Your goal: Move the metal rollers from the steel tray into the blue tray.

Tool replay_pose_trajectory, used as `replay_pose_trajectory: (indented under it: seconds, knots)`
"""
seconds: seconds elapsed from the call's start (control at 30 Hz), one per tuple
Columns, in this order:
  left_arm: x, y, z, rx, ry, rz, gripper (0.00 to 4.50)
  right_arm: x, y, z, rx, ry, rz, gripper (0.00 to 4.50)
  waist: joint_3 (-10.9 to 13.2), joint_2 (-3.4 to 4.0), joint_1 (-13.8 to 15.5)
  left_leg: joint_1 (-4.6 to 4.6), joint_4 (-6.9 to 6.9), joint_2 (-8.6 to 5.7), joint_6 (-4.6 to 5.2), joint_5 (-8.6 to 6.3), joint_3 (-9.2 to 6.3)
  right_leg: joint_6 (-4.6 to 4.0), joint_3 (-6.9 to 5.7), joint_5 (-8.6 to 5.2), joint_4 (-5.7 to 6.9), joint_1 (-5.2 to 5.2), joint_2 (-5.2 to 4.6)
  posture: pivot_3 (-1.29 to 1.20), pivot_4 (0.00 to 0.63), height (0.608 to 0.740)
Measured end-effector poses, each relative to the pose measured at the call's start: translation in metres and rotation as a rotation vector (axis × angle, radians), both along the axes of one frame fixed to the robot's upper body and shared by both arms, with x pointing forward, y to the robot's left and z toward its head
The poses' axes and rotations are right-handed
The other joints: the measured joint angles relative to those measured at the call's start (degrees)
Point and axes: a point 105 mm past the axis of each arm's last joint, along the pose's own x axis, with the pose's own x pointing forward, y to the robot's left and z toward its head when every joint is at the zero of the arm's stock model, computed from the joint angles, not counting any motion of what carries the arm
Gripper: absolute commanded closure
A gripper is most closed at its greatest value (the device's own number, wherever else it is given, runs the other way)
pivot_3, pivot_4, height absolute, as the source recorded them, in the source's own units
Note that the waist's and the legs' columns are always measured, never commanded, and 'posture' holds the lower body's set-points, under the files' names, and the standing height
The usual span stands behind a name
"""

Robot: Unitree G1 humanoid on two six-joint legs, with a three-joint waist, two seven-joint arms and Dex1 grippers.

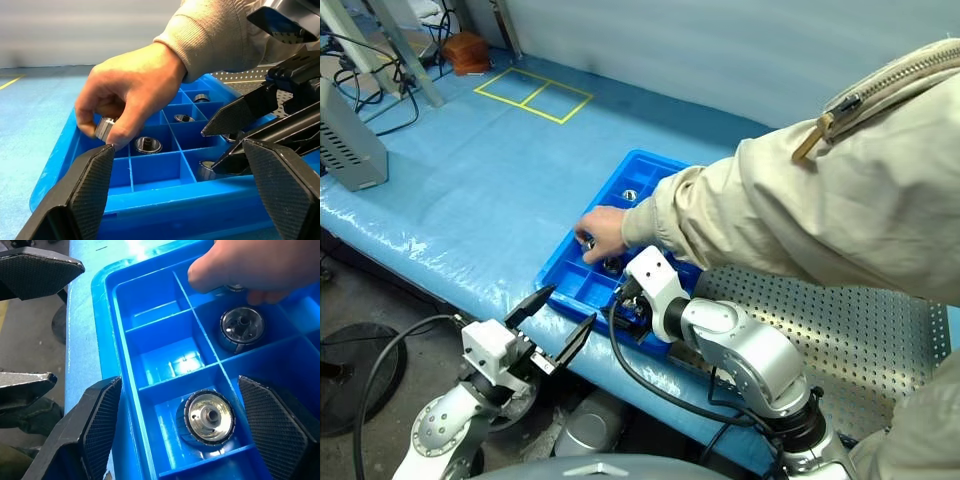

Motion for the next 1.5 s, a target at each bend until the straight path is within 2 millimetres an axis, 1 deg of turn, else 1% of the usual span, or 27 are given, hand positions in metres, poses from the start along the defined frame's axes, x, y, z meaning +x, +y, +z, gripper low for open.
replay_pose_trajectory:
  seconds: [0.83,1.03,1.5]
  knots:
    - [-0.0019,-0.0005,-0.0043,0.0,0.005,-0.019,0.0,-0.0008,0.0007,-0.0001,0.003,0.003,-0.004,0.59,-0.05,0.02,-0.14,0.0,0.0,0.0,0.0,0.0,0.0,0.0,0.0,0.0,0.0,0.0,0.0,0.45,0.15,0.74]
    - [-0.0011,0.0001,-0.0084,0.003,0.018,-0.023,0.0,-0.0015,0.0007,-0.0014,0.002,0.008,-0.005,0.59,-0.08,0.03,-0.17,0.0,0.01,0.0,0.0,0.0,0.0,0.0,0.0,0.0,0.0,0.0,0.0,0.44,0.15,0.74]
    - [0.0012,-0.0016,-0.0067,0.009,0.002,-0.049,0.0,-0.002,0.0007,-0.0017,0.001,0.008,-0.005,0.59,-0.15,0.06,-0.28,0.0,0.01,0.0,0.0,0.0,0.01,0.0,0.0,0.0,0.0,0.0,0.0,0.43,0.15,0.74]
